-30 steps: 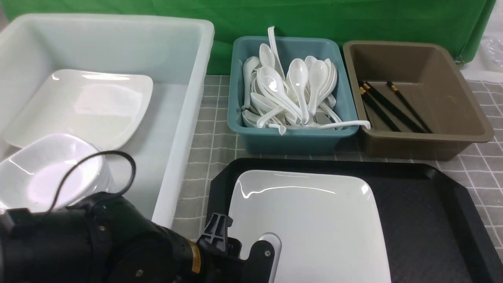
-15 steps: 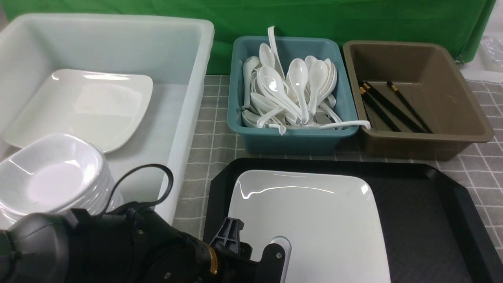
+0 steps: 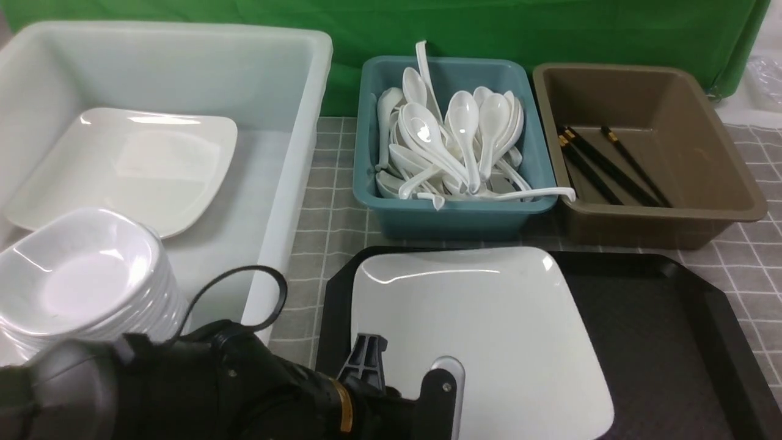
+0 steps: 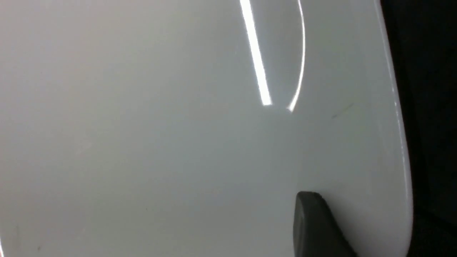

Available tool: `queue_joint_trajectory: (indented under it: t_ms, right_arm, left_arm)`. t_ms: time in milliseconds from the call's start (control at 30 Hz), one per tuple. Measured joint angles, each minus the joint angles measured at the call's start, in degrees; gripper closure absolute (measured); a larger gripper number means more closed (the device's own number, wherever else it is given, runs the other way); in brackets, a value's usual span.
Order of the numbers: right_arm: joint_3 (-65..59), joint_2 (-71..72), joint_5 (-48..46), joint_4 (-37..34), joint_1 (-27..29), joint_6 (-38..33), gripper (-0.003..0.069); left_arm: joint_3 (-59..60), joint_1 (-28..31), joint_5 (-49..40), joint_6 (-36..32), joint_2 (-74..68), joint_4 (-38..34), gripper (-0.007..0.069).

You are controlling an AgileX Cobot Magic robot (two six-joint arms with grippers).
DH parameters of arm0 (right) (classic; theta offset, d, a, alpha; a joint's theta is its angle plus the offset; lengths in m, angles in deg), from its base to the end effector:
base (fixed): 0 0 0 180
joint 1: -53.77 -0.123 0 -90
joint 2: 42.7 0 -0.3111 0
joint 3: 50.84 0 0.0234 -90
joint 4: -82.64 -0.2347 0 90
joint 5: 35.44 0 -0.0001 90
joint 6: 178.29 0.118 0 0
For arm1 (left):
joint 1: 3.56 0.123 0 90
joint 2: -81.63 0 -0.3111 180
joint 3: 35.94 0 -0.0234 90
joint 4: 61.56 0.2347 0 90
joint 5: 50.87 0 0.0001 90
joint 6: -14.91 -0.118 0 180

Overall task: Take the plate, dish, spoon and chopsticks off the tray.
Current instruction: Use the left arm to grab a plate from the dinner plate, then use the left arm to put the plate into the large storage box on the left

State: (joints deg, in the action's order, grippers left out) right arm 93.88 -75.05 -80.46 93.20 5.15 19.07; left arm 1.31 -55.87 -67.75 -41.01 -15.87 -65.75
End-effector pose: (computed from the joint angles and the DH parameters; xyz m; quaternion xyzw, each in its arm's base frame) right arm 0.0469 0.0301 0.3562 -0.2406 0.7932 0.2249 0.5122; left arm 0.1691 -0.2230 0.1790 0.7666 0.5933 -0.0111 0.2454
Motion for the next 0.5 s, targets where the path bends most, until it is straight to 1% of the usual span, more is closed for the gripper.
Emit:
queue_joint_trajectory:
  t_ms: [67,133,167,200,233,333,400,500]
  right_arm:
    - [0.00,0.00,1.32,0.00,0.00,0.14,0.0425]
    - [0.00,0.00,3.95,0.00,0.00,0.21,0.0425]
    - [0.00,0.00,5.22,0.00,0.00,0.43,0.0425]
    - [0.00,0.00,5.49,0.00,0.00,0.44,0.0425]
    - [0.00,0.00,7.21,0.00,0.00,0.83,0.0426]
    - [0.00,0.00,8.60,0.00,0.00,1.10,0.0447]
    - [0.00,0.00,8.90,0.01,0.00,1.12,0.0503]
    - [0.00,0.00,9.02,0.01,0.00,1.12,0.0554]
  left_arm:
    - [-0.55,-3.24,-3.88,2.43,4.05,-0.05,0.0473]
    - [-2.48,-6.54,-7.51,5.91,9.81,0.01,0.0543]
    - [-3.60,-7.60,-9.05,7.53,12.22,0.08,0.0564]
    - [-3.60,-7.79,-9.35,7.87,12.23,0.08,0.0568]
    - [-5.49,-8.76,-12.30,9.92,15.83,0.14,0.0589]
    - [-8.44,-9.03,-17.51,13.15,20.68,0.14,0.0594]
    - [-11.43,-9.09,-23.05,14.98,25.52,0.14,0.0594]
    - [-13.47,-9.07,-25.62,15.71,28.37,0.28,0.0594]
